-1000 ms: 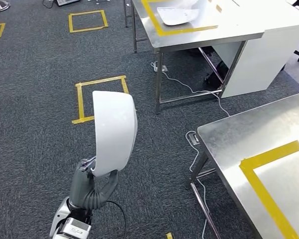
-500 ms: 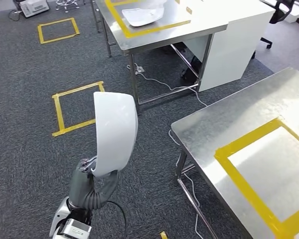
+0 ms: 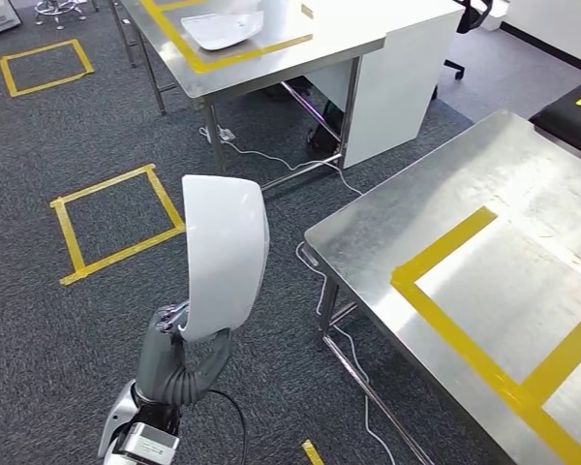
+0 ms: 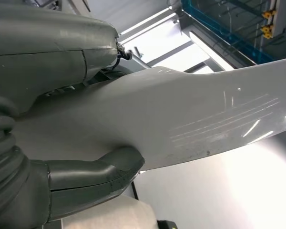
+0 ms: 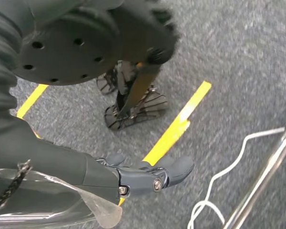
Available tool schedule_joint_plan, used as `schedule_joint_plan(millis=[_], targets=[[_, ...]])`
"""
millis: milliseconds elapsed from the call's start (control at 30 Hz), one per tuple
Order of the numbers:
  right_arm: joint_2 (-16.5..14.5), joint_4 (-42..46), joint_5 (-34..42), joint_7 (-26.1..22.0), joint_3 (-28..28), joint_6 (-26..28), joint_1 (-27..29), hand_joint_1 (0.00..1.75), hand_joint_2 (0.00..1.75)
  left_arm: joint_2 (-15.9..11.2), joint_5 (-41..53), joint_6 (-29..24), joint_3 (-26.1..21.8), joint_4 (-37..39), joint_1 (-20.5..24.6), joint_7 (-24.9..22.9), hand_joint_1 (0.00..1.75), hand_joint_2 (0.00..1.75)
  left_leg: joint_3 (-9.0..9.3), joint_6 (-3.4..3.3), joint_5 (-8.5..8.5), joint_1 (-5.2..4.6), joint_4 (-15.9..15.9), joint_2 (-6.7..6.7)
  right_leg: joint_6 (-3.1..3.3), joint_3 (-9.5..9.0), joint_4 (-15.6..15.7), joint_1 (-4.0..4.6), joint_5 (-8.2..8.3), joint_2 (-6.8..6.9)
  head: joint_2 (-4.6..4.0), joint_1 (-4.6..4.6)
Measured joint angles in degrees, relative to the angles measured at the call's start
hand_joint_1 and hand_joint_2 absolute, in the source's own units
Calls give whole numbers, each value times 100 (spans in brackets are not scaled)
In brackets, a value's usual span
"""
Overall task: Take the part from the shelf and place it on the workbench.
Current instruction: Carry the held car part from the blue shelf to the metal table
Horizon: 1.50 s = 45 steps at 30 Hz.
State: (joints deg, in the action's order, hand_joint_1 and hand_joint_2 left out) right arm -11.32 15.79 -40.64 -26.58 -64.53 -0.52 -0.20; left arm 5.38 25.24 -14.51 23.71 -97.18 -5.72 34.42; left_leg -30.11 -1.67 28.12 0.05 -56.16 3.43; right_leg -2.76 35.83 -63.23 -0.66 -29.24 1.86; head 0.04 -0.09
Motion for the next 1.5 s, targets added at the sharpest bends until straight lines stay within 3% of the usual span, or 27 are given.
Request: schedule_joint_plan(millis=[33,100,167,233,333,367,400,433,467,533,567,633,767,833,900,967,1000,1033,1133,1200,1267,1333,1367,1433,1500], targets=[[0,4,0,-1,-2,0,-9,0,175,1,0,-1,-1,0,1,0,175,175,9,27,17,-18,-12,41,29,-207,357,12,103,103,0,-2],[0,13,-1,-1,-10,0,-29,0,175,3,2,-2,0,0,2,0,175,175,21,76,40,-54,-29,126,101,-378,653,44,134,203,0,-9],[0,21,-1,-1,-26,0,-29,0,175,4,4,-2,2,0,6,0,175,175,38,124,64,-53,-37,207,184,-382,663,49,154,85,0,-13],[-2,29,0,3,-40,1,-25,0,175,6,4,-2,2,0,10,4,175,175,-8,185,220,-26,-218,79,257,-394,683,31,177,-19,0,-28],[-32,58,-3,32,-60,2,-36,0,175,-6,4,-2,2,8,-4,18,175,175,-492,236,775,4,-1301,-248,328,-392,691,26,188,-193,0,-62],[-45,69,-5,44,-69,2,-35,0,175,-11,4,-2,2,13,-9,19,175,175,-656,238,880,7,-1633,-280,336,-391,690,32,188,-259,0,-63],[-55,79,-7,52,-79,2,-31,0,175,-15,4,-2,2,17,-10,20,175,175,-735,231,866,7,-1773,-292,338,-394,688,39,189,-325,0,-64],[-65,85,-9,60,-87,2,-26,0,175,-17,4,-2,2,19,-10,21,175,175,-707,215,730,7,-1677,-303,338,-401,685,44,189,-394,0,-63],[-74,89,-9,66,-93,2,-22,0,175,-17,4,-2,2,20,-10,22,175,175,-573,191,500,7,-1355,-334,338,-411,682,48,189,-466,0,-64],[-98,95,-12,72,-97,2,-24,0,175,-17,5,-2,2,20,-8,25,175,175,-237,128,87,12,-554,-544,322,-408,669,51,192,-596,0,-62],[-107,99,-14,74,-99,2,-28,0,175,-17,5,-2,2,21,-6,27,175,175,-125,105,-6,13,-278,-646,300,-384,659,49,199,-652,0,-66],[-121,111,-20,81,-102,2,-26,0,175,-16,6,-2,1,22,-3,31,175,175,-80,82,-7,7,-121,-726,229,-322,653,32,225,-745,0,-69],[-127,123,-34,87,-110,2,3,0,175,-2,9,-2,2,22,5,33,175,175,-68,32,-37,25,-42,-635,136,-262,677,26,248,-837,0,-70],[-127,126,-34,88,-113,2,5,0,175,1,8,-2,2,22,5,33,175,175,-62,24,-45,34,-25,-613,137,-247,668,23,233,-813,0,-70],[-128,132,-44,92,-121,1,7,0,175,7,9,-1,3,23,7,34,175,175,-47,3,-59,42,2,-554,126,-197,568,24,147,-647,0,-57],[-131,140,-77,100,-143,-2,-10,0,175,13,11,0,2,28,1,36,175,175,-43,-27,-62,36,16,-362,50,225,-309,12,-258,-368,0,-33],[-131,143,-93,105,-158,-3,-16,0,175,15,13,0,2,33,-3,37,175,175,-43,-36,-57,33,18,-255,6,412,-697,2,-404,-261,0,-22],[-131,147,-104,109,-172,-5,-17,0,175,16,14,0,1,39,-5,37,175,175,-43,-34,-49,31,15,-149,-29,510,-915,-14,-444,-211,0,-22],[-132,171,-110,114,-191,-7,-11,0,175,19,15,0,2,45,-3,37,175,175,-17,22,-8,17,-7,0,-33,-110,188,-19,50,25,0,-18],[-133,185,-115,115,-193,-9,-30,0,175,19,16,0,1,45,0,37,175,175,-4,80,20,-17,-33,77,35,-368,636,2,149,145,0,-26],[-134,189,-128,116,-199,-11,-32,0,175,19,19,0,2,45,3,37,175,175,10,131,31,-24,-40,151,120,-373,663,16,146,71,0,-32],[-137,192,-145,117,-205,-13,-21,0,175,21,20,-1,2,44,9,38,175,175,-4,196,131,2,-137,58,192,-377,674,4,165,-16,0,-37],[-139,196,-152,117,-209,-13,-24,0,175,21,20,-2,2,44,10,38,175,175,-79,227,269,16,-334,-50,229,-383,683,-7,176,-62,0,-44],[-140,207,-167,118,-217,-13,-37,0,175,13,20,-2,2,49,2,38,175,175,-413,256,663,32,-1085,-252,278,-380,685,-8,185,-168,0,-61],[-140,216,-176,118,-229,-14,-39,0,175,1,20,-3,1,60,-6,37,175,175,-738,252,875,32,-1750,-291,293,-378,683,4,189,-293,0,-60]])
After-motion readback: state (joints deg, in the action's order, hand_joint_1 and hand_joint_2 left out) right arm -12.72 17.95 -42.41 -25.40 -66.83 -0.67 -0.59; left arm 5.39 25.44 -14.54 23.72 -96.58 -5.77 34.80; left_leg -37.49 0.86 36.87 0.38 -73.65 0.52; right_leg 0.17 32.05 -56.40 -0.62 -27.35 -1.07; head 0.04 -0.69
